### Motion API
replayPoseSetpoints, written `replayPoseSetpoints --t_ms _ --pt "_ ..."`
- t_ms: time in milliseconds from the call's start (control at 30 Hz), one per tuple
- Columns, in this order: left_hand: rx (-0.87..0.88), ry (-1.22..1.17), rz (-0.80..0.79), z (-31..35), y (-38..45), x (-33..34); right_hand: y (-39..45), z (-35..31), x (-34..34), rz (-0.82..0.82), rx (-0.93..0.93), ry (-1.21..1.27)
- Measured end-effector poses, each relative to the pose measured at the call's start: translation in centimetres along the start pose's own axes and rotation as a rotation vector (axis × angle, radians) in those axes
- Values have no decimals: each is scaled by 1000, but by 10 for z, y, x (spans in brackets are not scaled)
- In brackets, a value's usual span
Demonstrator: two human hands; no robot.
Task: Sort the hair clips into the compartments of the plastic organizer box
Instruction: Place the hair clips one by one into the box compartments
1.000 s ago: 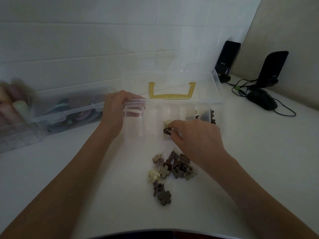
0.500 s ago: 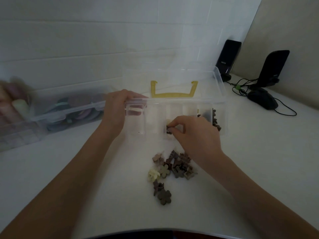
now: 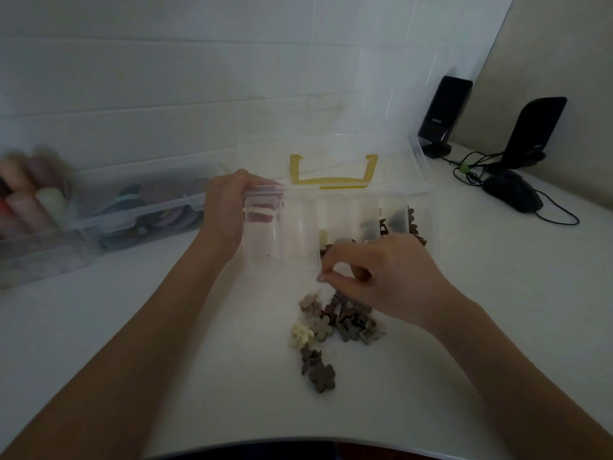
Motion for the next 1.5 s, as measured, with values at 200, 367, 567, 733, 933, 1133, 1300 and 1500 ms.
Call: replayPoseSetpoints --t_ms 200,367,567,733,933,1133,1300,1500 --pt "-21 2 9 0 1 -4 -7 12 5 -366 162 -63" --pt "-18 -12 27 -1 3 -6 -6 13 11 -340 175 18" --pt "-66 -37 -3 -1 7 -13 -6 16 -1 82 230 265" --pt "-88 -63 -44 0 11 -22 -9 27 -9 352 467 680" --pt "-86 -69 -51 1 9 -22 -8 26 -4 350 462 729" --pt "-94 -58 -33 1 10 -22 -9 31 -2 366 498 714" --pt "-99 -62 -30 1 10 -23 -10 33 -1 350 477 666" --pt "-103 -66 -33 2 8 -21 -10 31 2 298 488 665"
Point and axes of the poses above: each hand's wrist, its own y-axis towards the middle knuckle, its own x-axis out of the palm, z = x × y, the point moved 5 cm from there along y, towards the middle knuckle, and after that the axes turned 10 degrees about -x, right-handed, at the moved point
